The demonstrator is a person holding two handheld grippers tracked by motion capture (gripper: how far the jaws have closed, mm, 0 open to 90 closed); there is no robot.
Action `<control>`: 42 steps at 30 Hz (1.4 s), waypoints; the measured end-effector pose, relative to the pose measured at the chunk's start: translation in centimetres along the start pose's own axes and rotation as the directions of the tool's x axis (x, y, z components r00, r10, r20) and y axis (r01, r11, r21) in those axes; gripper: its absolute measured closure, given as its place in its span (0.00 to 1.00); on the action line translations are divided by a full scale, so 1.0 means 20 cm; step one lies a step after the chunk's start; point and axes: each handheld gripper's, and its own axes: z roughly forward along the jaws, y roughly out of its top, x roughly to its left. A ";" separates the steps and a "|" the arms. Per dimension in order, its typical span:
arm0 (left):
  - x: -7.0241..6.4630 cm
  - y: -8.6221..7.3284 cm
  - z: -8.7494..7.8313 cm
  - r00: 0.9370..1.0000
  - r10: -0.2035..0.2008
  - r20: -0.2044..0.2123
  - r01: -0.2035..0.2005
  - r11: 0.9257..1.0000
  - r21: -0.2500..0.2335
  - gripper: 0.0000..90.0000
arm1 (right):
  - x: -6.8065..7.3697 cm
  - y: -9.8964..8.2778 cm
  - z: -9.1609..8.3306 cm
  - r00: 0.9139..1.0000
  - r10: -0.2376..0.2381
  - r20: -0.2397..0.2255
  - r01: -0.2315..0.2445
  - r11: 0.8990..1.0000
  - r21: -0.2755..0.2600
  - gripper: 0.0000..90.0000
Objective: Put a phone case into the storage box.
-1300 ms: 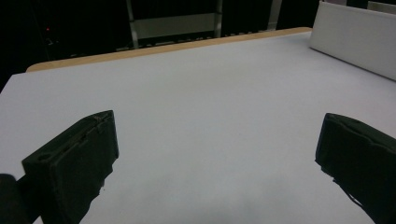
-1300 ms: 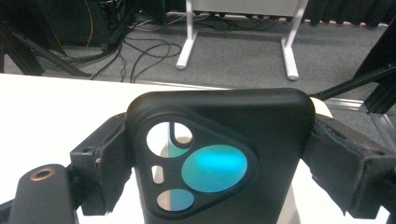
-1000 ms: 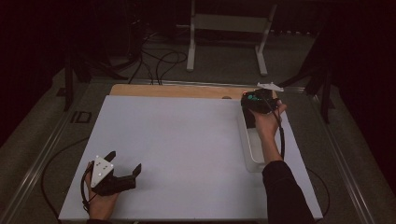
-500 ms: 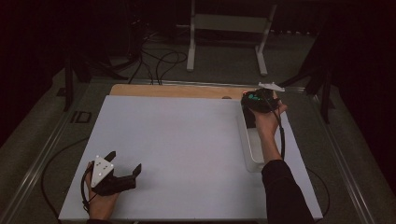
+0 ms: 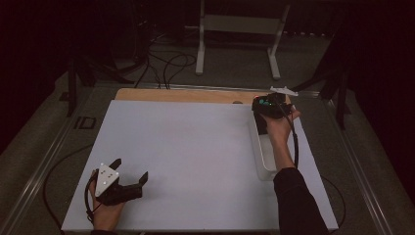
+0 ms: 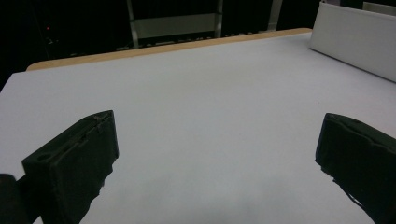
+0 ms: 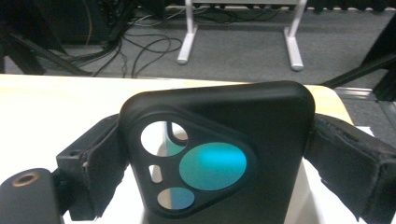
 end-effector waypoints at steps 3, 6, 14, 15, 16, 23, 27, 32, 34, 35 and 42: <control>0.00 0.00 0.00 1.000 0.001 0.001 -0.001 1.000 0.001 0.00 | -0.01 0.00 -0.01 1.000 0.007 -0.009 -0.007 1.000 -0.004 0.09; 0.00 0.00 0.00 1.000 0.001 0.001 -0.001 1.000 0.001 0.00 | -0.01 0.01 -0.02 1.000 0.010 -0.016 -0.011 1.000 -0.019 0.09; 0.00 0.00 0.00 1.000 0.000 0.001 0.000 1.000 0.000 0.00 | -0.03 0.03 -0.05 1.000 0.015 -0.017 -0.015 0.999 -0.038 0.09; 0.00 0.00 0.00 1.000 0.000 0.001 0.000 1.000 0.000 0.00 | -0.03 0.03 -0.05 1.000 0.017 -0.019 -0.017 0.999 -0.038 0.09; 0.00 0.00 0.00 1.000 0.000 0.001 0.000 1.000 0.001 0.00 | -0.03 0.03 -0.05 1.000 0.012 -0.021 -0.013 0.999 -0.039 0.09; -0.01 0.00 0.00 1.000 0.001 0.001 -0.001 1.000 0.003 0.00 | -0.03 0.03 -0.08 0.999 0.003 -0.050 -0.005 0.999 -0.035 0.09; -0.01 0.00 0.01 1.000 0.005 0.003 -0.005 1.000 0.007 0.00 | -0.01 0.03 -0.10 0.996 -0.027 -0.087 0.025 0.999 -0.030 0.09; -0.01 0.00 0.01 1.000 0.006 0.004 -0.007 1.000 0.011 0.00 | 0.01 0.04 -0.14 0.992 -0.046 -0.121 0.043 0.999 -0.033 0.10; -0.01 0.00 0.01 1.000 0.007 0.005 -0.007 1.000 0.012 0.00 | 0.02 0.04 -0.15 0.991 -0.043 -0.127 0.039 0.999 -0.034 0.10; -0.01 0.00 0.01 1.000 0.007 0.006 -0.007 1.000 0.014 0.00 | 0.02 0.04 -0.16 0.990 -0.038 -0.139 0.033 0.999 -0.036 0.10; -0.01 0.00 0.01 1.000 0.003 0.006 -0.003 1.000 0.019 0.00 | 0.04 0.02 -0.22 0.981 -0.050 -0.188 0.042 0.998 -0.044 0.10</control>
